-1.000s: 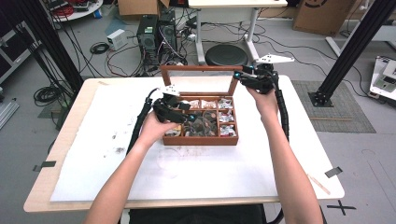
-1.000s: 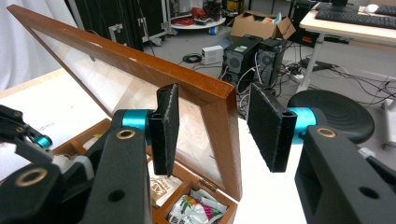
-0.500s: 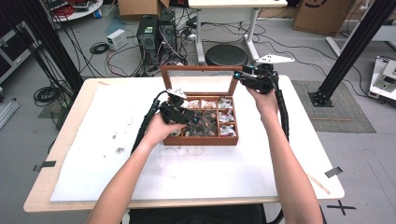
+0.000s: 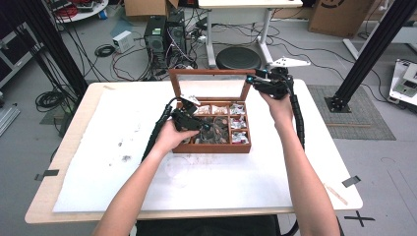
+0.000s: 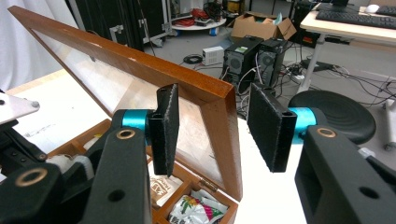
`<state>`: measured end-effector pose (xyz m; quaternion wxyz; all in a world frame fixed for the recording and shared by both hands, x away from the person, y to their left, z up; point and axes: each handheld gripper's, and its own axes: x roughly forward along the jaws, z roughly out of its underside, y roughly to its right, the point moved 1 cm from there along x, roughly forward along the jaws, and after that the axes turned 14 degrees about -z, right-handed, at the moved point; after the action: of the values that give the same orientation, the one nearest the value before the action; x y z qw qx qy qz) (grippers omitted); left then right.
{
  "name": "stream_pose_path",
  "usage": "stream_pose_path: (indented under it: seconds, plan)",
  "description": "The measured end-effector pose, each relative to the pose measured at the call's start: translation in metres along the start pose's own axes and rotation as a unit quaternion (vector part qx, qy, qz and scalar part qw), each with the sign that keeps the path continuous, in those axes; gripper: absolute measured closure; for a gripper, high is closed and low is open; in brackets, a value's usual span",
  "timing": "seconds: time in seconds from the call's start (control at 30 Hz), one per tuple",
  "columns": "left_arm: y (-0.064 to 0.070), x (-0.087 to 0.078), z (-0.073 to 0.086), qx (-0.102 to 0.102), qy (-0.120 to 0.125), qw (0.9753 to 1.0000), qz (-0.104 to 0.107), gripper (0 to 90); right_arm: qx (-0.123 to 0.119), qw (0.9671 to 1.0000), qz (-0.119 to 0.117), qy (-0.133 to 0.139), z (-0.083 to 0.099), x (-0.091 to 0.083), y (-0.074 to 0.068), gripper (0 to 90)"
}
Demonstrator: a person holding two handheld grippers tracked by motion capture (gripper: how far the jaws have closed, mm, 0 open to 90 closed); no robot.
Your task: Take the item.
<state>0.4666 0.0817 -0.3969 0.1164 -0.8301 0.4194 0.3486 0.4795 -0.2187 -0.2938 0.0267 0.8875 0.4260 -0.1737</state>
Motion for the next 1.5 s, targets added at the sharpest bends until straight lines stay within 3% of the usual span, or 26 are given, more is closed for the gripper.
stream_pose_path:
  seconds: [0.13, 0.43, 0.7, 0.87, 1.2, 1.5]
  plan:
    - [0.0, -0.002, 0.0, 0.004, 0.004, 1.0, 0.006, 86.8, 0.001, 1.0, 0.0, 0.001, 0.001, 0.0, 0.001, 54.9]
    - [0.002, -0.007, -0.002, 0.007, 0.019, 0.9997, 0.014, 88.9, 0.002, 1.0, 0.002, 0.0, 0.001, -0.001, 0.001, 54.9]
    - [0.004, -0.022, -0.006, 0.01, 0.04, 0.999, 0.015, 89.0, 0.002, 1.0, 0.004, -0.002, 0.001, -0.001, 0.0, 54.9]
    - [0.006, -0.037, -0.01, 0.011, 0.056, 0.9982, 0.017, 89.0, 0.003, 1.0, 0.005, -0.001, 0.001, -0.001, 0.0, 55.0]
    - [0.02, -0.074, -0.022, 0.036, 0.085, 0.9956, 0.014, 89.1, 0.003, 1.0, 0.004, -0.002, 0.001, -0.001, 0.0, 55.0]
    - [0.03, -0.107, -0.019, 0.052, 0.105, 0.9931, 0.008, 89.2, 0.003, 1.0, 0.003, 0.0, 0.001, -0.001, 0.0, 55.0]
